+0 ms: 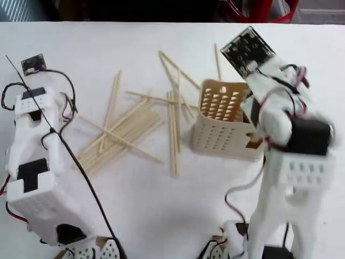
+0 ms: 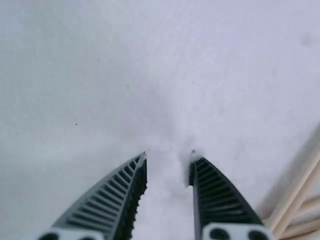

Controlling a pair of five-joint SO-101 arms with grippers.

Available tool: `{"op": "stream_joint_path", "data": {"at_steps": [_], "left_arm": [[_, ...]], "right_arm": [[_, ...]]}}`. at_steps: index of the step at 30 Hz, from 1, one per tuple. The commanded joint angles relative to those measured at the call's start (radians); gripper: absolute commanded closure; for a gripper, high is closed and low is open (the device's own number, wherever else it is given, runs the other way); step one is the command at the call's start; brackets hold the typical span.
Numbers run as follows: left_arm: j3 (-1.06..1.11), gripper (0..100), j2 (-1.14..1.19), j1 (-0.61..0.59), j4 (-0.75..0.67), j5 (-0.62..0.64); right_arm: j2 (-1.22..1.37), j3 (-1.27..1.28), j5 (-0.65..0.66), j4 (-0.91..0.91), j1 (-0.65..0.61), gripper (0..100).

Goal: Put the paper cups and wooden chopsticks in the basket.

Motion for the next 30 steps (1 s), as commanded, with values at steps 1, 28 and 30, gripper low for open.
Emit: {"op": "stream_joint_path", "data": {"at_steps": [1, 28, 30], "left_arm": [[-0.005, 85, -0.004, -0.002, -0.018, 0.005], [-0.003, 85, -0.002, -0.001, -0.018, 0.005], [-0.003, 85, -0.002, -0.001, -0.018, 0.005]], "right_arm": [[-0.131, -0.006, -0.011, -0.021, 0.005, 71.9], [-0.179, 0.812, -0.097, -0.601, 0.170, 78.3], [-0.179, 0.804, -0.097, -0.611, 0.170, 78.3]]}}
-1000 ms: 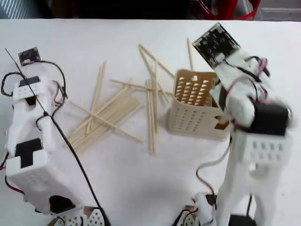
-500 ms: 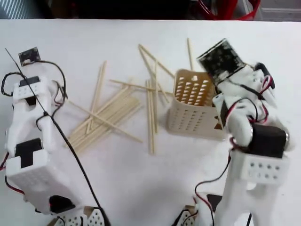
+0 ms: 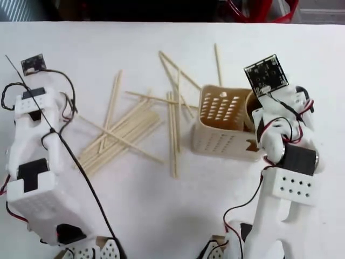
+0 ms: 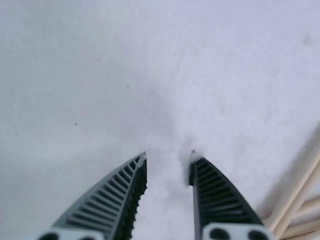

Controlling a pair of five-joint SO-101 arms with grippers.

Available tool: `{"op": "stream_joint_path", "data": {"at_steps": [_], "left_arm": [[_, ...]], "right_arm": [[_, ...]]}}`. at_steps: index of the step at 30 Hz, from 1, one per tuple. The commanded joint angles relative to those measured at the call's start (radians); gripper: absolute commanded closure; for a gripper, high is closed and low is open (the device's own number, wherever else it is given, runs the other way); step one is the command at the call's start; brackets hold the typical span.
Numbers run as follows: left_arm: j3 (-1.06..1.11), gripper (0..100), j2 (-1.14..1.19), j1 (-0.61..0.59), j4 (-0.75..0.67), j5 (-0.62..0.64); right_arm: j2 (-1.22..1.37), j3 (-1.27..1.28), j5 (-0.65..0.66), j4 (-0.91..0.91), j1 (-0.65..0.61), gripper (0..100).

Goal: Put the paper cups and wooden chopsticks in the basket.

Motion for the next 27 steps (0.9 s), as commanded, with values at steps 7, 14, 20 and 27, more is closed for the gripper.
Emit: {"op": "stream_joint_path", "data": {"at_steps": [7, 14, 20, 27], "left_arm": [[-0.005, 85, -0.002, 0.010, -0.018, 0.005], [-0.135, 85, -0.012, 0.131, 0.157, -0.189], [-0.483, 85, -0.007, 0.200, 0.554, -0.267], [-0.566, 83, -0.005, 0.288, 0.779, -0.137]], "right_arm": [[0.012, -0.229, -0.124, 0.104, 0.008, 78.3], [0.008, -0.522, -0.216, 0.361, -0.045, 78.6], [0.008, -0.623, -0.215, 0.624, -0.042, 80.0], [-0.033, -0.465, -0.210, 0.708, -0.070, 94.7]]}}
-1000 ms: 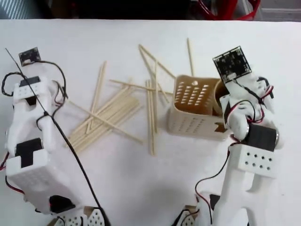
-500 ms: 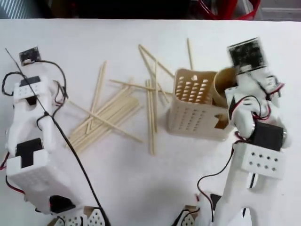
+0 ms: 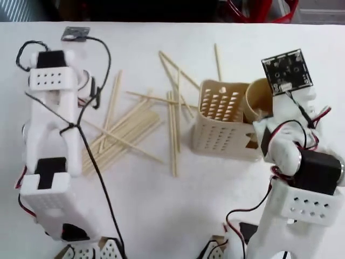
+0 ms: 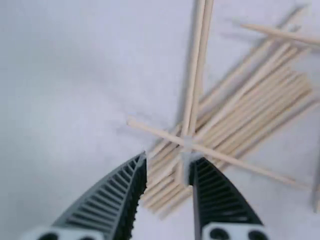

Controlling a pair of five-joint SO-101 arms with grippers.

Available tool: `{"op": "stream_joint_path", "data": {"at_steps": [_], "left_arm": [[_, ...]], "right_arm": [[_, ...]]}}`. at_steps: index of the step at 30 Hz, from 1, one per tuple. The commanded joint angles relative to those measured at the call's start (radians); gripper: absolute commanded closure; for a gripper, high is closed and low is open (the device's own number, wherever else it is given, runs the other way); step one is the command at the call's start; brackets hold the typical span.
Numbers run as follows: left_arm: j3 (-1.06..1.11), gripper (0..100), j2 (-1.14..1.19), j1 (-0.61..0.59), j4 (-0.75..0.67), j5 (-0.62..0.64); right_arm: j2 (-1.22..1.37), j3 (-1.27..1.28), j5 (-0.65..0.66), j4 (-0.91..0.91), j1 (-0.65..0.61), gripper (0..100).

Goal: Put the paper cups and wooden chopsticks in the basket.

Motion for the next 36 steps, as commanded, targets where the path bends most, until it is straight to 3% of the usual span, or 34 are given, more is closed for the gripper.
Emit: {"op": "stream_joint_path", "data": {"at_steps": [1, 8, 11, 14, 22, 27, 36], "left_arm": [[0.006, 82, -0.005, 0.054, 0.029, 0.103], [0.245, 80, -0.007, 0.125, -0.127, 0.155], [0.330, 81, -0.007, 0.130, -0.209, 0.153], [0.399, 81, -0.007, 0.133, -0.267, 0.158], [0.529, 81, -0.004, 0.150, -0.416, 0.190], [0.594, 81, -0.004, 0.173, -0.523, 0.209], [0.592, 81, -0.005, 0.208, -0.588, 0.209]], "right_arm": [[-0.067, 0.135, -0.002, -0.008, -0.050, 95.5], [-0.400, 0.655, 0.015, -0.160, -0.153, 95.7], [-0.510, 0.795, 0.110, -0.236, -0.079, 95.7], [-0.542, 0.898, 0.101, -0.289, 0.036, 95.7], [-0.552, 1.066, 0.089, -0.410, 0.255, 95.7], [-0.552, 1.169, 0.089, -0.475, 0.266, 95.8], [-0.552, 1.263, 0.089, -0.538, 0.282, 96.0]]}}
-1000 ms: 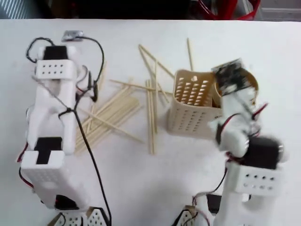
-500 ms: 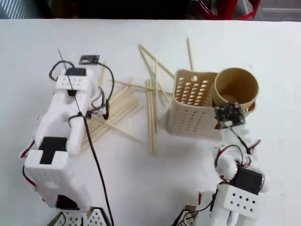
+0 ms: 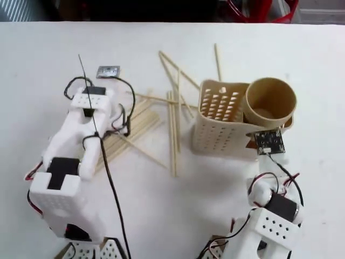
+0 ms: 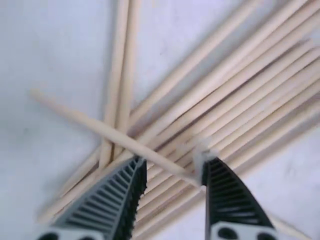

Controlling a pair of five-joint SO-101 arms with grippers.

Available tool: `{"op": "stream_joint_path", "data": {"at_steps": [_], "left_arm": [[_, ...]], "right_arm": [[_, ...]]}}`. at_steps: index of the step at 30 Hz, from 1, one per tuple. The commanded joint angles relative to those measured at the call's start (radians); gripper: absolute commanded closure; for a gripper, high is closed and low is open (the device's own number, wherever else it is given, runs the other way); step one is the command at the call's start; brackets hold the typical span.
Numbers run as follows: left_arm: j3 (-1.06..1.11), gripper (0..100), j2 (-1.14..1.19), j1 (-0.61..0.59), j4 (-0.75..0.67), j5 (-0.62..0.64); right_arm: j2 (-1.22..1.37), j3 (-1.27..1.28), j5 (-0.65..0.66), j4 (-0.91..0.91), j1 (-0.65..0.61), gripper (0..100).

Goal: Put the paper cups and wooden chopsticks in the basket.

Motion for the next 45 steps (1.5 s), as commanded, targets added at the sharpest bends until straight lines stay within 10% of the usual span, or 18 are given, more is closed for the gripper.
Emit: {"op": "stream_joint_path", "data": {"at_steps": [1, 24, 39, 45], "left_arm": [[0.002, 81, -0.002, 0.051, -0.084, 0.011], [-0.138, 95, -0.013, 0.119, -0.161, 0.003], [-1.312, 98, -0.013, 0.358, 0.433, -0.127], [-1.703, 98, -0.002, 0.608, 0.396, -0.206]], "right_arm": [[-0.012, 0.005, -0.002, -0.024, 0.010, 96.0], [-0.501, 0.153, -0.069, 0.114, 0.074, 95.7], [-0.530, 0.212, -0.069, 0.107, 0.074, 95.6], [-0.530, 0.212, -0.069, 0.107, 0.074, 95.6]]}}
